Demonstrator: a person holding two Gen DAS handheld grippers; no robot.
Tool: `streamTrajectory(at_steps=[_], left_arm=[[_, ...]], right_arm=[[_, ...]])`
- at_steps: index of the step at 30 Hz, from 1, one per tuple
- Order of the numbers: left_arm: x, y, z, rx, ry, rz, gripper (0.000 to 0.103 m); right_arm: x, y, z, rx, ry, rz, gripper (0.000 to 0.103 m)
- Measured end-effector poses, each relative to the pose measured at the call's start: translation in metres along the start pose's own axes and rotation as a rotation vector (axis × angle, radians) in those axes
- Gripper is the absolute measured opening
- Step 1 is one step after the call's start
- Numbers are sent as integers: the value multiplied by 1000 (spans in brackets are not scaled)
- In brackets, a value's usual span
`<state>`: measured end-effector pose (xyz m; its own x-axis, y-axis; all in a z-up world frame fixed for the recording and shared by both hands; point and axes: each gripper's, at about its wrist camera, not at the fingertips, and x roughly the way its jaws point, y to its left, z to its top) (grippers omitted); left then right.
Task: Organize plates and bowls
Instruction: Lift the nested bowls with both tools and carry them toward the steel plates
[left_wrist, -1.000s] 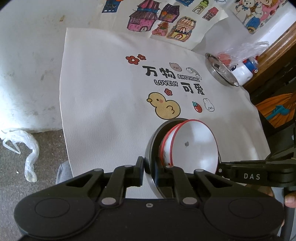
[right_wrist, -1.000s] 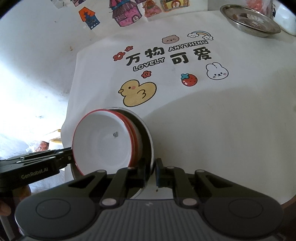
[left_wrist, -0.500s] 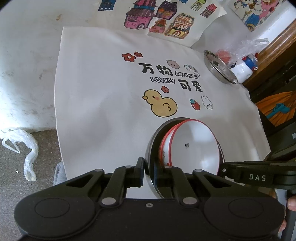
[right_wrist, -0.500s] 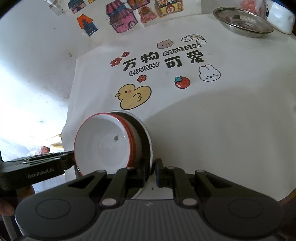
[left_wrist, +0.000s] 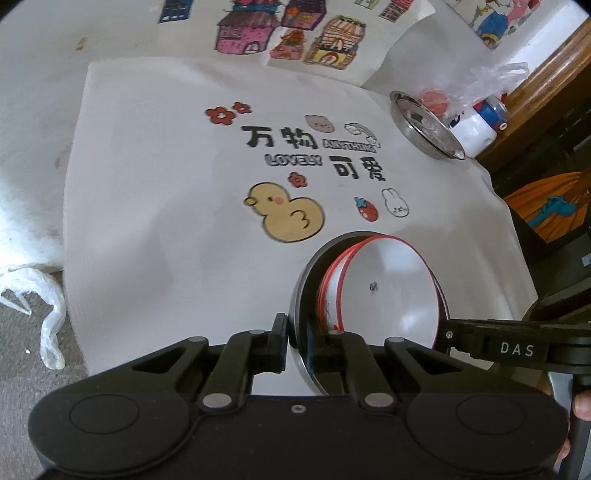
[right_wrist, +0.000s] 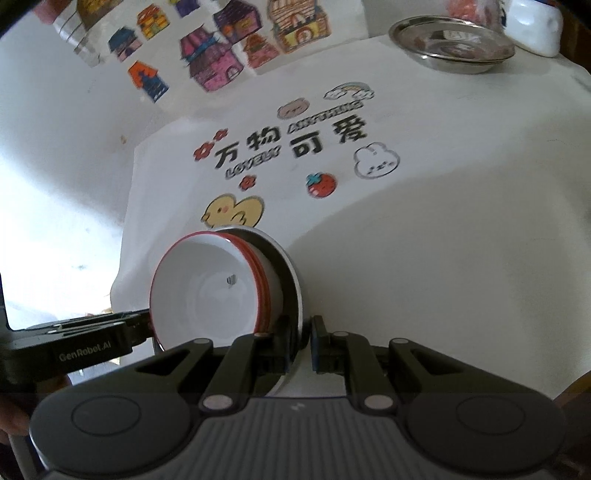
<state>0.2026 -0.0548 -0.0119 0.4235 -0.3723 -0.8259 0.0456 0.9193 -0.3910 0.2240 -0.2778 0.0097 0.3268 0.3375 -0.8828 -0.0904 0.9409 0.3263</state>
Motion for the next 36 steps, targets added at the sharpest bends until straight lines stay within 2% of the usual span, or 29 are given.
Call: streamTrajectory(at_steps=[19, 36], left_arm=[[64, -60, 68, 82, 12, -50, 7], [123, -108, 132, 154, 4, -57, 6]], right_arm=[[-9, -77, 61, 110, -77, -20, 12], [-2, -141, 123, 142, -122, -53, 12]])
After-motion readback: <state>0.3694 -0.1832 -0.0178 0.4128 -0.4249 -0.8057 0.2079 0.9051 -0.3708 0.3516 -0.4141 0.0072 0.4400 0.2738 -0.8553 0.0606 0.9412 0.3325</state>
